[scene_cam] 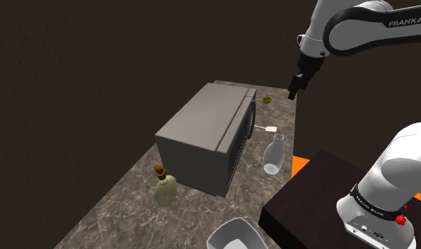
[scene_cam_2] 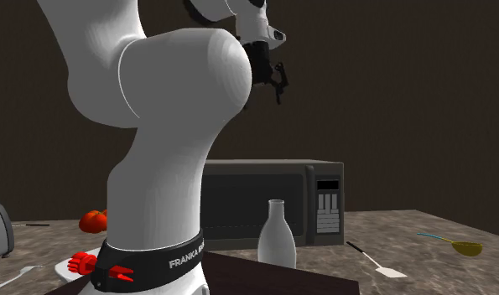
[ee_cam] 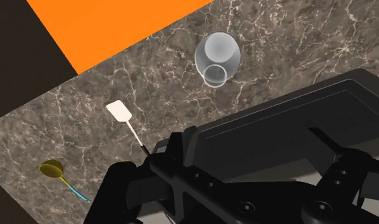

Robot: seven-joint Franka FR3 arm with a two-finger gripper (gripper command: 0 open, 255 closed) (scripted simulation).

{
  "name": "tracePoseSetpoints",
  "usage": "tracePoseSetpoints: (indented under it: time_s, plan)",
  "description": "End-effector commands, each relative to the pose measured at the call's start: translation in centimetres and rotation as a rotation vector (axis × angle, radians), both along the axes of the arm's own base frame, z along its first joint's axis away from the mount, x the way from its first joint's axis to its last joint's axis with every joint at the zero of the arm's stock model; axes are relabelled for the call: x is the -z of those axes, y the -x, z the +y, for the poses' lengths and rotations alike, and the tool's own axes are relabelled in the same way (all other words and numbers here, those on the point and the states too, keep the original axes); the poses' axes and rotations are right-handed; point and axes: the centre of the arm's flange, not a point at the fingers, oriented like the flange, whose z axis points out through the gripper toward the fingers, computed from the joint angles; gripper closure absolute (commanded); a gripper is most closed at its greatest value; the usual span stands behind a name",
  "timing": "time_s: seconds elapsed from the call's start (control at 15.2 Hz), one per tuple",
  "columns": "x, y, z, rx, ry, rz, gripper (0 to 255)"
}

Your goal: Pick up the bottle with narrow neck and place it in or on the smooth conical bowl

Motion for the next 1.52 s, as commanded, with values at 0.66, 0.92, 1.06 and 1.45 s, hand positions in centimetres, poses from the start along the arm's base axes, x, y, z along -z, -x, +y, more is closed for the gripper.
tracePoseSetpoints:
  time_s: [0.66, 0.92, 1.06, 1.45]
  plan:
    - [15.3, -3.1, -2.8, 0.003, -0.049, 0.056, 0]
    - [20.5, -4.0, -3.5, 0.005, -0.066, 0.075, 0]
    - [23.1, -4.3, -3.9, 0.005, -0.074, 0.085, 0]
    - [27.6, -4.8, -4.2, 0.006, -0.081, 0.093, 0]
